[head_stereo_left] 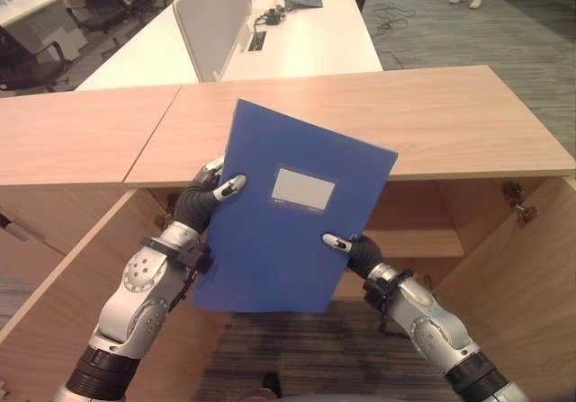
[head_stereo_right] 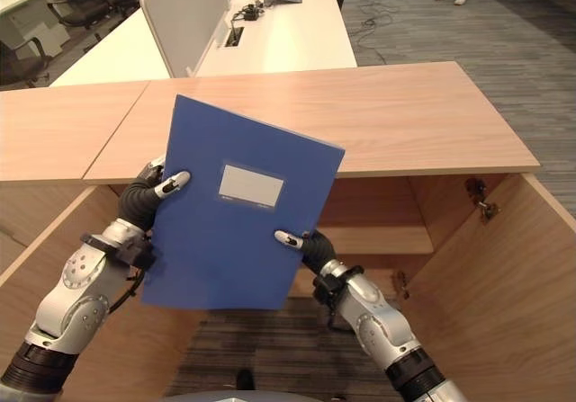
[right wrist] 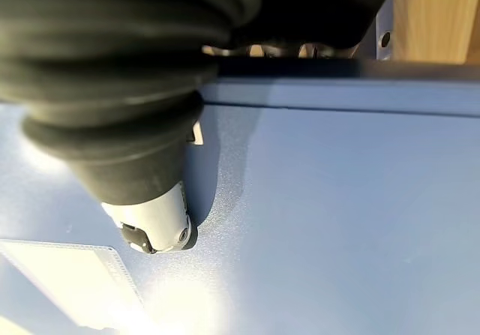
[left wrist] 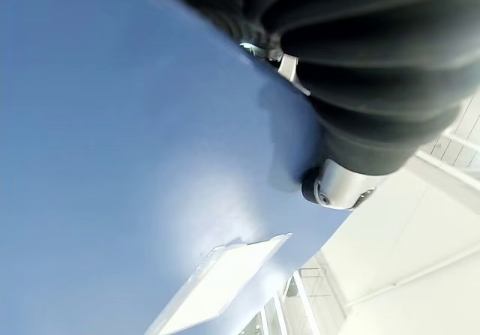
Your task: Put the empty folder in the office cabinet
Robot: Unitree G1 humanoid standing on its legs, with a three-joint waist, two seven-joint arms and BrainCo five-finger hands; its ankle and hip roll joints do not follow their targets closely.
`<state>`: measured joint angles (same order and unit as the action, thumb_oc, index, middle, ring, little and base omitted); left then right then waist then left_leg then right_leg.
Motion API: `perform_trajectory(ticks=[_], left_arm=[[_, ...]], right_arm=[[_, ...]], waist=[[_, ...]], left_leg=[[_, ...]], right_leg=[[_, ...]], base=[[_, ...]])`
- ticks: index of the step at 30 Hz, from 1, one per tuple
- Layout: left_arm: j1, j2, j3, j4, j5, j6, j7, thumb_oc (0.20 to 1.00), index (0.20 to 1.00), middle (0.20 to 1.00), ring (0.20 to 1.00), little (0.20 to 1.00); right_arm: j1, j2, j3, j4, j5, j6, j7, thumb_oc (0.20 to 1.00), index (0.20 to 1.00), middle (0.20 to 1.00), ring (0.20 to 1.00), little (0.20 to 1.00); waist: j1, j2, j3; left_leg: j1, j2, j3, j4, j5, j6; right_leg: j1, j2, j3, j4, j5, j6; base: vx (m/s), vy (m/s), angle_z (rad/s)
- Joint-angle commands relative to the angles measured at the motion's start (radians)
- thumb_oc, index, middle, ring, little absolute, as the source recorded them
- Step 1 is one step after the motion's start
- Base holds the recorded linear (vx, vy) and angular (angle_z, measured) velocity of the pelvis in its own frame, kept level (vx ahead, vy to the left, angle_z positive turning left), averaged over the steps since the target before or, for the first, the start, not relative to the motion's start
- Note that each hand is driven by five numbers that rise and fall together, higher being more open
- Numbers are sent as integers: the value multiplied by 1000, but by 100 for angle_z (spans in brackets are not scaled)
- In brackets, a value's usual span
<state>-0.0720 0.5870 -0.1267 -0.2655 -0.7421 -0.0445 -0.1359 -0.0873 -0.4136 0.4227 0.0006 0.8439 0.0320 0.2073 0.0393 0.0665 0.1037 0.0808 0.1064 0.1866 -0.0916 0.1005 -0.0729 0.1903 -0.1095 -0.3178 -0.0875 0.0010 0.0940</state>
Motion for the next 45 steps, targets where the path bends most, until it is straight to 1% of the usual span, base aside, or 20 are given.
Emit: perform_trajectory(ticks=[1,7,8,9,10,12,14,15,16,20,21,22,24,25,29,34,36,37,39,45], left_arm=[[-94,5,-74,-35,-25,-42,-61,200,200,200,200,200],[-71,12,-44,-39,-20,-48,-71,200,200,200,200,200],[-60,13,-33,-44,-21,-48,-76,322,322,322,322,322],[-49,16,-18,-47,-20,-50,-81,583,583,583,583,583],[-31,14,2,-52,-20,-50,-88,1000,1000,1000,1000,1000],[-10,10,25,-55,-20,-52,-93,1000,1000,1000,1000,1000],[50,0,94,-71,-20,-56,-112,1000,1000,1000,1000,1000],[54,-1,95,-74,-21,-55,-112,1000,1000,1000,1000,1000],[100,-8,156,-94,-24,-60,-128,1000,1000,1000,1000,1000],[193,-30,265,-126,-35,-68,-154,1000,1000,1000,1000,1000],[230,-34,314,-122,-36,-72,-161,1000,1000,1000,1000,1000],[231,-34,314,-122,-36,-73,-162,1000,1000,1000,1000,1000],[295,-42,385,-134,-33,-71,-178,1000,1000,1000,1000,1000],[297,-42,385,-135,-34,-70,-179,1000,1000,1000,1000,1000],[362,-51,464,-126,-11,-70,-199,1000,1000,1000,1000,1000],[409,-56,458,-95,20,-55,-209,1000,1000,1000,1000,1000],[439,-66,434,-43,31,-33,-223,1000,1000,1000,1000,1000],[437,-65,433,-40,31,-35,-224,1000,1000,1000,1000,1000],[441,-72,391,35,71,-27,-222,1000,1000,1000,1000,1000],[403,-102,292,255,153,-17,-222,1000,1000,1000,1000,1000]], right_arm=[[-139,82,50,-118,14,-29,53,200,200,200,200,200],[-128,50,30,-119,-9,-28,72,200,200,200,200,200],[-122,39,21,-126,-25,-27,79,200,200,200,200,200],[-116,21,7,-136,-51,-30,89,200,200,200,200,200],[-102,0,-13,-155,-80,-32,96,200,200,200,200,200],[-88,-18,-41,-167,-105,-38,101,200,200,200,200,200],[-29,-55,-117,-183,-159,-46,116,200,200,200,200,200],[-26,-55,-117,-185,-160,-46,116,200,200,200,200,200],[15,-75,-177,-200,-198,-56,125,200,200,200,200,200],[90,-91,-272,-214,-254,-67,140,200,200,200,200,200],[128,-93,-313,-204,-283,-73,140,200,200,200,200,200],[129,-92,-314,-205,-283,-73,140,200,200,200,200,200],[171,-100,-357,-194,-326,-76,150,200,200,200,200,200],[172,-100,-356,-194,-327,-77,150,200,200,200,200,200],[230,-119,-405,-167,-417,-72,167,200,200,200,200,200],[252,-117,-397,-97,-471,-65,167,200,200,200,200,200],[262,-107,-379,-46,-493,-53,172,200,200,200,200,200],[261,-107,-379,-43,-494,-55,172,200,200,200,200,200],[251,-79,-338,73,-505,-47,155,200,200,200,200,200],[223,-42,-270,253,-569,-44,128,200,200,200,200,200]], waist=[[-4,-59,-11],[-1,-61,-11],[-1,-61,-11],[1,-62,-11],[2,-62,-12],[3,-63,-11],[5,-63,-9],[4,-63,-11],[8,-63,-10],[13,-62,-10],[16,-60,-8],[16,-60,-9],[24,-58,-7],[23,-57,-7],[33,-56,-5],[38,-55,-1],[41,-56,3],[41,-56,3],[42,-55,7],[43,-57,10]], left_leg=[[75,22,-25,4,-101,-42],[73,21,-28,4,-101,-41],[73,21,-28,4,-101,-41],[72,21,-29,4,-101,-41],[71,21,-31,4,-101,-42],[70,20,-32,4,-101,-41],[67,18,-36,4,-102,-40],[67,18,-37,4,-102,-40],[65,18,-39,4,-103,-40],[58,16,-45,4,-104,-38],[53,14,-50,4,-104,-37],[53,14,-50,4,-104,-37],[49,13,-55,4,-105,-37],[49,13,-55,4,-105,-37],[44,11,-65,4,-105,-36],[39,9,-71,4,-103,-36],[35,8,-74,4,-100,-36],[35,8,-75,4,-100,-36],[31,7,-78,4,-97,-36],[23,6,-84,4,-93,-36]], right_leg=[[21,-64,90,4,-15,56],[21,-64,89,4,-14,57],[20,-65,88,3,-14,57],[20,-65,87,3,-15,57],[21,-65,85,3,-16,58],[21,-65,84,3,-16,58],[20,-65,82,3,-17,59],[20,-65,82,3,-18,59],[19,-66,79,2,-18,60],[18,-66,75,1,-20,60],[16,-66,72,1,-20,61],[16,-66,72,1,-20,61],[15,-67,67,0,-21,60],[15,-67,67,0,-21,60],[19,-68,59,0,-25,59],[21,-67,51,0,-26,58],[20,-67,47,0,-26,58],[20,-67,47,0,-26,58],[17,-67,45,0,-23,57],[12,-67,42,1,-20,57]], base=[[0,0,0],[0,0,0],[0,0,0],[0,0,0],[0,0,0],[0,0,0],[0,0,0],[0,0,0],[0,0,0],[0,0,0],[0,0,0],[0,0,0],[0,0,0],[-3,13,4],[-1,9,4],[-8,8,12],[-7,0,2],[0,0,0],[0,0,0],[0,0,0]])
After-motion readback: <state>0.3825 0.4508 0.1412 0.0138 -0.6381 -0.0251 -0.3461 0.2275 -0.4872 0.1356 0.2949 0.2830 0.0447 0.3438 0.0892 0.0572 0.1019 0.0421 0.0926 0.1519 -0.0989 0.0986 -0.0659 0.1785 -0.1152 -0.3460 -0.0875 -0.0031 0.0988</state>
